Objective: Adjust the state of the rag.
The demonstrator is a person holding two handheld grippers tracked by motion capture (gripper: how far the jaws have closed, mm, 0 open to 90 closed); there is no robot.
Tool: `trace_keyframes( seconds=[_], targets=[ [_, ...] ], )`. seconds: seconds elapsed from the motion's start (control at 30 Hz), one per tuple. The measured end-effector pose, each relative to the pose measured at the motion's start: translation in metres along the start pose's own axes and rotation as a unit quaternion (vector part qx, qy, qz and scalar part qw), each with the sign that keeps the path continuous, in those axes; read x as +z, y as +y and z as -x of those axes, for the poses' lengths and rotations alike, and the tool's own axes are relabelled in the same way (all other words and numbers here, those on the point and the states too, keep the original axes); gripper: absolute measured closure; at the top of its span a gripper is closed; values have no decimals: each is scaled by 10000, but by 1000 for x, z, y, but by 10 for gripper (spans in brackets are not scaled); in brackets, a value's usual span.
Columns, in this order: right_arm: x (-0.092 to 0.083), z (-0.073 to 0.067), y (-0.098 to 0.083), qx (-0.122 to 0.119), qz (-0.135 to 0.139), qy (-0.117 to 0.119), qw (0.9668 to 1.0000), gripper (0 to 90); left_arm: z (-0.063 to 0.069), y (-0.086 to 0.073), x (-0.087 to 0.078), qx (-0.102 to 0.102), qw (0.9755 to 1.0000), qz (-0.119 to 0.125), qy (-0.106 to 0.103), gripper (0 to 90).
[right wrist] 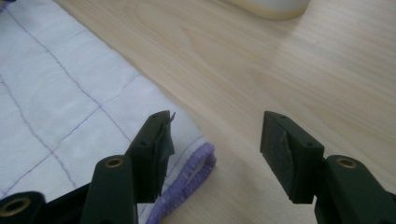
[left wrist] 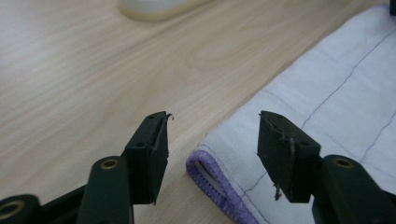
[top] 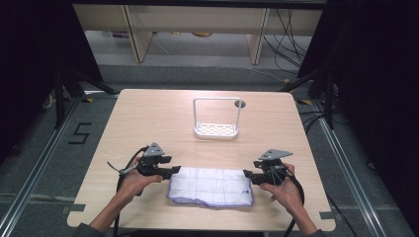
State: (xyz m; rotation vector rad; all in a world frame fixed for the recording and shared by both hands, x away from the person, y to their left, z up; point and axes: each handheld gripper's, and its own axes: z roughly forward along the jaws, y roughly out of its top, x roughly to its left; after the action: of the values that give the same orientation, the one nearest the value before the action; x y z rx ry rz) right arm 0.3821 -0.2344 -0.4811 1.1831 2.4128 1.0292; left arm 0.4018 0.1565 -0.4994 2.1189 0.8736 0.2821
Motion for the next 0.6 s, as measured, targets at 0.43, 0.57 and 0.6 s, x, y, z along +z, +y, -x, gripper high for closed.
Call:
trace_keyframes(
  seconds=[0.43,0.57,0.6],
  targets=[
    [22,-3,-6,64,-238,-28,9997,445,6,-9,9,298,9992,-251,63,433],
    [24,-1,-6,-50,-393,35,9992,504,7,-10,11,371,9989,-252,-127,545],
    [25,-1,-5,-69,-392,42,9992,530,7,-10,11,371,9989,-252,-127,594]
  ],
)
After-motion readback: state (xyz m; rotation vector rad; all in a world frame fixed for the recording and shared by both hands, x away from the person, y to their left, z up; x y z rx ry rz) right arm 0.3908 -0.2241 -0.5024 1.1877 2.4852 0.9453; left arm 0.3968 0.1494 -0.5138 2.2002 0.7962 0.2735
